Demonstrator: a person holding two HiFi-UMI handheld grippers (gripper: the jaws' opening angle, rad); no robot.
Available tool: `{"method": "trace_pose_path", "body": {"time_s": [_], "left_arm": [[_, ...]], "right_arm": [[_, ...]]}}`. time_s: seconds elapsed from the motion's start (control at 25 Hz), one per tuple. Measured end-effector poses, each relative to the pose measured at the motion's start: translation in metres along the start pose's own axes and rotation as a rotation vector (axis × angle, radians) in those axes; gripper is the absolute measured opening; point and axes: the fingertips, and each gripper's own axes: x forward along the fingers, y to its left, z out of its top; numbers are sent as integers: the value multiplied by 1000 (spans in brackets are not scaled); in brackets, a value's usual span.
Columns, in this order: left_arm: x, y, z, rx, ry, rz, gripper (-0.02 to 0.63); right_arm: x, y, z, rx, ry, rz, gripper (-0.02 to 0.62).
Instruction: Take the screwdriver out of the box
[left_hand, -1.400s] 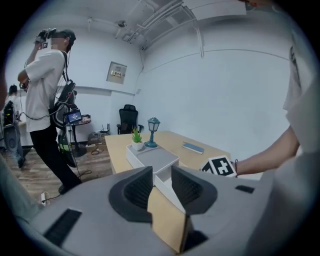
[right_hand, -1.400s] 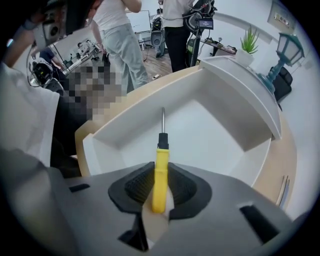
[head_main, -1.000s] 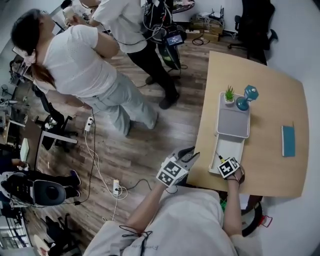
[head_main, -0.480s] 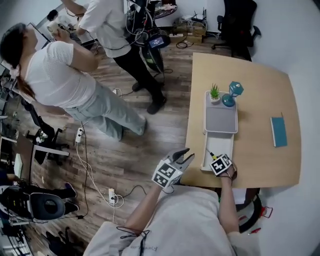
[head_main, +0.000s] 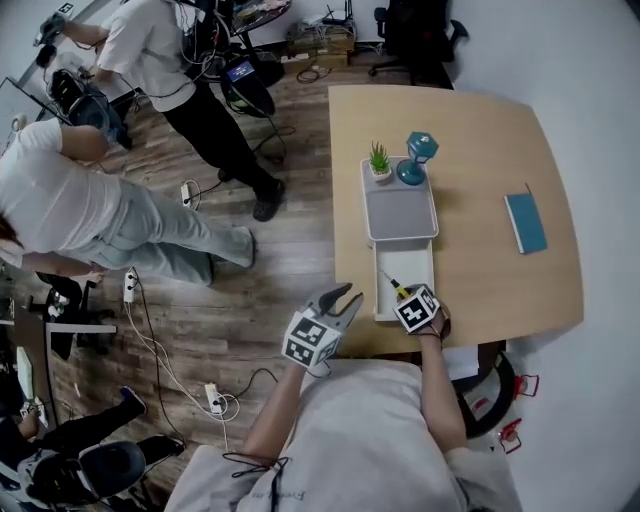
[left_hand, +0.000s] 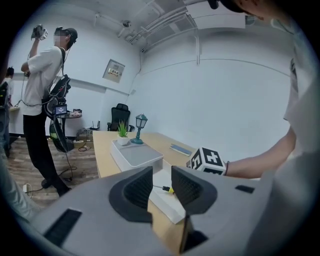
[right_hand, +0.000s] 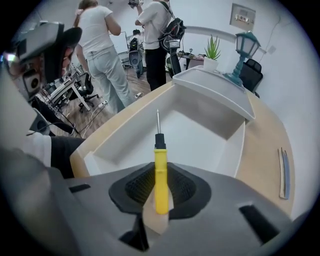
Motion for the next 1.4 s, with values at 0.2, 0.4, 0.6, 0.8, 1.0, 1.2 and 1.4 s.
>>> {"method": "trace_pose_path", "body": {"time_s": [0.2, 0.4, 0.6, 0.8, 1.0, 1.2, 1.4], "left_arm": [[1, -1, -6, -21, 14, 15, 110], [2, -2, 0, -12, 2, 9, 110], [2, -5, 4, 7, 7, 6, 110], [4, -4, 7, 12, 6, 11, 110], [2, -4, 10, 20, 7, 19, 110], [3, -1, 11, 21, 8, 26, 110], [4, -4, 15, 26, -1, 21, 110]], "right_arm": [[-7, -1, 7, 118, -117, 24, 80], [-22, -2, 22, 187, -241, 30, 80], [-34, 3, 36, 215, -312, 51, 80], [-54, 4, 48, 227, -392, 59, 80], [-74, 8, 57, 222, -457, 47, 80], [-91, 6, 63, 236, -522, 36, 79], [-105, 6, 66, 273, -588, 33, 79]]}}
